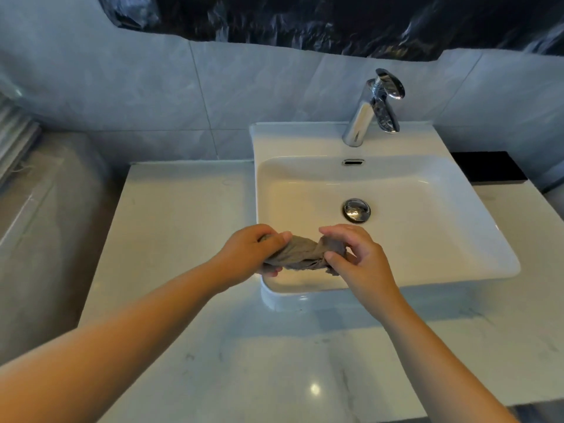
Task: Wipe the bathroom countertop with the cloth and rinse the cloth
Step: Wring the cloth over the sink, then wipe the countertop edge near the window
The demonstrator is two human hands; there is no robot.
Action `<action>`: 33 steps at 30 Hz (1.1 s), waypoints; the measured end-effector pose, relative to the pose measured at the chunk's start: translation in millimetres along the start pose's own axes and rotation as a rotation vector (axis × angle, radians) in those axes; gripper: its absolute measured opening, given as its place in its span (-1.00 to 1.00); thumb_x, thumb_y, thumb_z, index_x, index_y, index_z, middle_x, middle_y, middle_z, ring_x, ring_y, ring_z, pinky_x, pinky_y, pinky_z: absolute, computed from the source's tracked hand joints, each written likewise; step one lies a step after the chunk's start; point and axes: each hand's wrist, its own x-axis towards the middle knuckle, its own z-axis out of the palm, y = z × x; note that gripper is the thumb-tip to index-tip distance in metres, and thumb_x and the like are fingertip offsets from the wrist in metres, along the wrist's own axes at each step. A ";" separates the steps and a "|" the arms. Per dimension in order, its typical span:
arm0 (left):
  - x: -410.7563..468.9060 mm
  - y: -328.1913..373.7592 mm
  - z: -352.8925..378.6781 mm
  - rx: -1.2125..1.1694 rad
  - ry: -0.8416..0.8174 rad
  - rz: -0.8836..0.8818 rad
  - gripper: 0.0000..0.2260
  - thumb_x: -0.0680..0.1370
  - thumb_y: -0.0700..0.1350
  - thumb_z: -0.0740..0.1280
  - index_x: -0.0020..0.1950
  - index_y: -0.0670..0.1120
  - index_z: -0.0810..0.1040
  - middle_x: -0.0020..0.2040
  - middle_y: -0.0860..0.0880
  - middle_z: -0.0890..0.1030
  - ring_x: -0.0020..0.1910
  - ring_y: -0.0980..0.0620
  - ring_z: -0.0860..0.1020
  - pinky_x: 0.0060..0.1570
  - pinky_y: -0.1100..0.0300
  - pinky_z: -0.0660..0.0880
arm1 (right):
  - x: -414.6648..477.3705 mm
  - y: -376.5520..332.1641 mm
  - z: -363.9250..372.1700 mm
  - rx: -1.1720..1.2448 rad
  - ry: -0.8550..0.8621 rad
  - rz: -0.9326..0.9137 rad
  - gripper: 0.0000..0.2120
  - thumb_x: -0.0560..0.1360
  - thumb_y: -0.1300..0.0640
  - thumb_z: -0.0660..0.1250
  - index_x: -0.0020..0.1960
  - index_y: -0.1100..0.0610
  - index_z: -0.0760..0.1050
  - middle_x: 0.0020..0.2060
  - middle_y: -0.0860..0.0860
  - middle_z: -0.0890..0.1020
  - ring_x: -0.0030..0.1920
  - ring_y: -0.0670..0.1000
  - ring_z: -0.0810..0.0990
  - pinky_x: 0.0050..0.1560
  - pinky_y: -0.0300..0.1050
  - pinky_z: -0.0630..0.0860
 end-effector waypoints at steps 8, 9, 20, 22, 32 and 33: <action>-53.4 -40.6 -35.7 0.245 0.402 0.100 -0.63 0.52 0.16 0.28 -0.25 -0.13 0.54 -0.36 -0.09 0.56 -0.40 0.04 0.47 -0.46 0.29 0.34 | -32.7 -37.0 75.1 -0.302 -0.387 0.012 -0.51 0.34 -0.01 0.49 0.23 -0.16 0.45 0.06 -0.18 0.53 0.04 -0.20 0.54 0.00 -0.34 0.48; -59.9 -47.2 -41.9 0.238 0.406 0.103 -0.63 0.51 0.16 0.30 -0.27 -0.14 0.55 -0.37 -0.09 0.56 -0.41 0.04 0.46 -0.44 0.25 0.35 | -36.1 -41.2 85.3 -0.258 -0.369 0.049 -0.57 0.33 -0.09 0.49 0.16 -0.16 0.49 0.02 -0.17 0.56 0.00 -0.17 0.57 -0.01 -0.26 0.53; -118.0 -114.6 -101.5 -0.406 0.252 -0.124 -0.79 0.52 -0.04 0.38 0.00 -0.19 0.56 -0.23 -0.09 0.64 -0.24 -0.01 0.61 -0.09 0.06 0.60 | -80.5 -41.2 178.6 -0.257 -0.193 -0.069 -0.76 0.51 0.11 0.37 0.16 -0.09 0.51 0.02 -0.24 0.59 0.06 -0.19 0.55 0.01 -0.33 0.48; -122.0 -130.0 -107.2 -0.548 0.172 -0.179 -0.79 0.55 -0.12 0.34 0.05 -0.26 0.55 -0.12 -0.21 0.63 -0.13 -0.09 0.62 0.06 -0.02 0.58 | -89.6 -37.9 189.7 -0.269 -0.257 -0.060 -0.63 0.49 0.06 0.39 0.27 -0.11 0.45 0.12 -0.27 0.51 0.15 -0.21 0.51 0.09 -0.32 0.49; -125.8 -151.3 -113.8 -0.767 0.063 -0.289 -0.70 0.60 -0.11 0.26 0.14 -0.34 0.50 0.06 -0.29 0.63 -0.01 -0.14 0.65 -0.08 0.13 0.62 | -108.5 -18.0 211.2 -0.250 -0.211 -0.102 -0.69 0.50 0.23 0.37 0.22 0.00 0.57 0.00 -0.08 0.58 -0.20 -0.04 0.64 -0.25 -0.15 0.63; -124.6 -154.7 -114.0 -0.681 0.095 -0.293 -0.71 0.60 -0.06 0.27 0.12 -0.30 0.52 0.05 -0.26 0.64 -0.01 -0.13 0.65 -0.05 0.10 0.62 | -108.6 -14.7 209.5 -0.208 -0.215 -0.055 -0.71 0.51 0.25 0.35 0.19 0.00 0.58 -0.05 -0.04 0.58 -0.31 0.02 0.63 -0.36 -0.10 0.63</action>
